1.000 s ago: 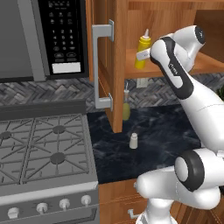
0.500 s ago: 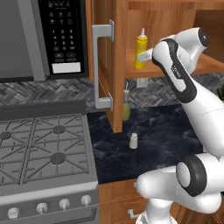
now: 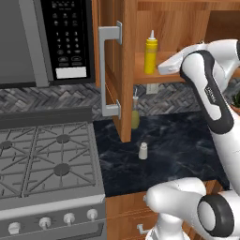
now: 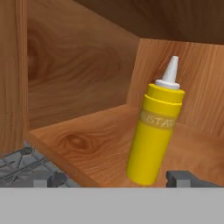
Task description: Pick the mustard and shaker from the counter and place them in the cabinet.
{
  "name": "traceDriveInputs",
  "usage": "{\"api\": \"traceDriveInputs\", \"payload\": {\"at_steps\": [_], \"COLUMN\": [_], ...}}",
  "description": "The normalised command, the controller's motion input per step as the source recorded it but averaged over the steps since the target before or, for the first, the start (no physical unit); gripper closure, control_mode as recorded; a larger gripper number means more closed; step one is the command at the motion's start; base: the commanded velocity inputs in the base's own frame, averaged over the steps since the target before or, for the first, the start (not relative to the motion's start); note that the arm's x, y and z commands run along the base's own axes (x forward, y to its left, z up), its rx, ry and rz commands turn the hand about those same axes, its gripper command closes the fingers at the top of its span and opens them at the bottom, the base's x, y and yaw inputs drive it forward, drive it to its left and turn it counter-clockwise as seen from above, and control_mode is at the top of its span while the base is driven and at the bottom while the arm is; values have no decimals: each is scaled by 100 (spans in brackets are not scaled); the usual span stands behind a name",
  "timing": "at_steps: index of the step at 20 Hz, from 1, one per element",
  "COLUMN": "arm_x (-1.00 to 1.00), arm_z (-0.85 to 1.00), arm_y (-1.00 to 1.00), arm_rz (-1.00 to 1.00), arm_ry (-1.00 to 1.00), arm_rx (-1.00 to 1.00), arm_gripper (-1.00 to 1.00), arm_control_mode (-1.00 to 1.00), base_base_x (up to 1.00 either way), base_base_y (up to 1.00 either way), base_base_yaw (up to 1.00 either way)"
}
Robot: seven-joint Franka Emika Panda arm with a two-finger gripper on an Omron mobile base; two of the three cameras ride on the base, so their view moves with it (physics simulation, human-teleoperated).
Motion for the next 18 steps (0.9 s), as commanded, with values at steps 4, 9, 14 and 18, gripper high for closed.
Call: {"api": "traceDriveInputs", "payload": {"at_steps": [4, 9, 14, 18], "arm_x": [-81, -84, -64, -40], "arm_z": [-1, -7, -14, -29], "arm_y": [0, 0, 0, 0], "arm_rz": [7, 7, 10, 12], "arm_ry": [-10, -6, -1, 0], "arm_rx": [0, 0, 0, 0], "arm_gripper": [-100, -100, -100, -100], "arm_control_mode": [-100, -100, -100, -100], "base_base_x": [0, 0, 0, 0], "base_base_y": [0, 0, 0, 0], "base_base_yaw": [0, 0, 0, 0]}}
